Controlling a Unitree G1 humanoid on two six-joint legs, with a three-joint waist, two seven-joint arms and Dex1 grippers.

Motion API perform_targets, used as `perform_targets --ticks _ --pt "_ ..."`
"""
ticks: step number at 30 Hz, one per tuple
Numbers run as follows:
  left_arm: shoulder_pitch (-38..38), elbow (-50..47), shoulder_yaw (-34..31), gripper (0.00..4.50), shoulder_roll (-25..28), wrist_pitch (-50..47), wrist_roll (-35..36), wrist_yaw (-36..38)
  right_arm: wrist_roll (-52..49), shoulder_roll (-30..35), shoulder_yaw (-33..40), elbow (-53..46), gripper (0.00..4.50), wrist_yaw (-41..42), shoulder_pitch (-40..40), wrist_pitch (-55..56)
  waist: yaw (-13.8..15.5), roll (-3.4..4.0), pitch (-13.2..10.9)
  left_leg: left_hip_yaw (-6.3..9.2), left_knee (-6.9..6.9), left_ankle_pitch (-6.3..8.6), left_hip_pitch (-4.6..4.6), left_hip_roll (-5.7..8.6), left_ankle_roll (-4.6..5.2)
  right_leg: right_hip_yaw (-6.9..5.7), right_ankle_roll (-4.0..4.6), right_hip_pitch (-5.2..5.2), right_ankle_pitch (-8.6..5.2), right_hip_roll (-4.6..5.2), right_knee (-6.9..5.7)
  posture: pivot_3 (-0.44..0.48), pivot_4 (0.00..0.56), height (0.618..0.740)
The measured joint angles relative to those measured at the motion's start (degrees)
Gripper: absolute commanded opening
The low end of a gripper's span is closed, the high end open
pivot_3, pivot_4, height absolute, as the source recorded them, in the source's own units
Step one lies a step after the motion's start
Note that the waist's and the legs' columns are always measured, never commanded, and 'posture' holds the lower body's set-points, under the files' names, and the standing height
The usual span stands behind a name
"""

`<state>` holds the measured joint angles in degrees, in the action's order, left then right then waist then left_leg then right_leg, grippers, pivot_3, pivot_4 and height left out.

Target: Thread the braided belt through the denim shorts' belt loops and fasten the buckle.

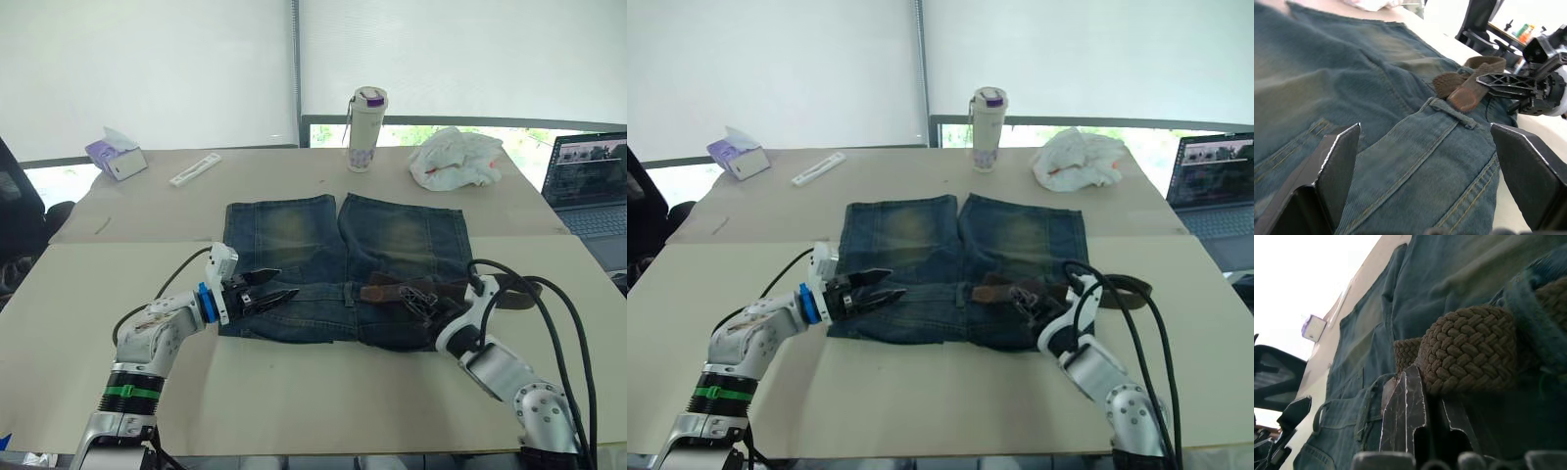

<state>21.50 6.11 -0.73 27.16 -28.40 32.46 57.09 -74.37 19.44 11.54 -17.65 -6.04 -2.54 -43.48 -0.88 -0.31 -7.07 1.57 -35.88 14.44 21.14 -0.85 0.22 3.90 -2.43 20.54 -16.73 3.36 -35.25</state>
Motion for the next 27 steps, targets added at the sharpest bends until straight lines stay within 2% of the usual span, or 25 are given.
perform_targets --ticks 6,15,23,27 --pt "-0.5 0.1 1.8 4.47 -2.2 1.1 -2.0 0.2 2.5 -1.5 -1.9 1.5 0.00 -2.4 -2.1 -2.5 -0.7 -0.01 0.0 0.00 0.01 0.00 -0.03 -0.04 0.00 0.02 0.00 0.01 0.00 -0.06 -0.09 0.000 0.150 0.740" --pt "-1.4 0.1 2.1 4.47 -3.4 1.6 -3.1 0.2 2.6 -10.2 -3.1 3.5 0.00 -9.1 -7.9 -5.2 -1.8 -0.01 0.0 -0.01 0.00 0.00 -0.02 -0.06 0.00 0.07 0.02 0.18 0.00 -0.07 -0.37 0.000 0.150 0.740" --pt "-2.1 0.1 2.0 4.47 -4.1 1.5 -3.1 -0.3 -0.8 -10.8 -4.0 2.9 0.00 -12.9 -10.4 -9.0 -1.6 -0.02 0.0 -0.01 -0.02 0.00 0.02 -0.01 0.01 0.07 0.01 0.27 0.00 0.00 -0.47 0.000 0.150 0.740" --pt "-2.3 0.0 1.5 4.47 -6.2 -1.4 -1.9 -1.9 -2.6 -12.4 -4.2 2.5 0.00 -13.7 -11.3 -9.5 -1.7 -0.02 0.0 -0.01 -0.01 0.00 0.02 -0.02 0.01 0.07 0.01 0.29 0.00 -0.04 -0.49 0.000 0.150 0.740"
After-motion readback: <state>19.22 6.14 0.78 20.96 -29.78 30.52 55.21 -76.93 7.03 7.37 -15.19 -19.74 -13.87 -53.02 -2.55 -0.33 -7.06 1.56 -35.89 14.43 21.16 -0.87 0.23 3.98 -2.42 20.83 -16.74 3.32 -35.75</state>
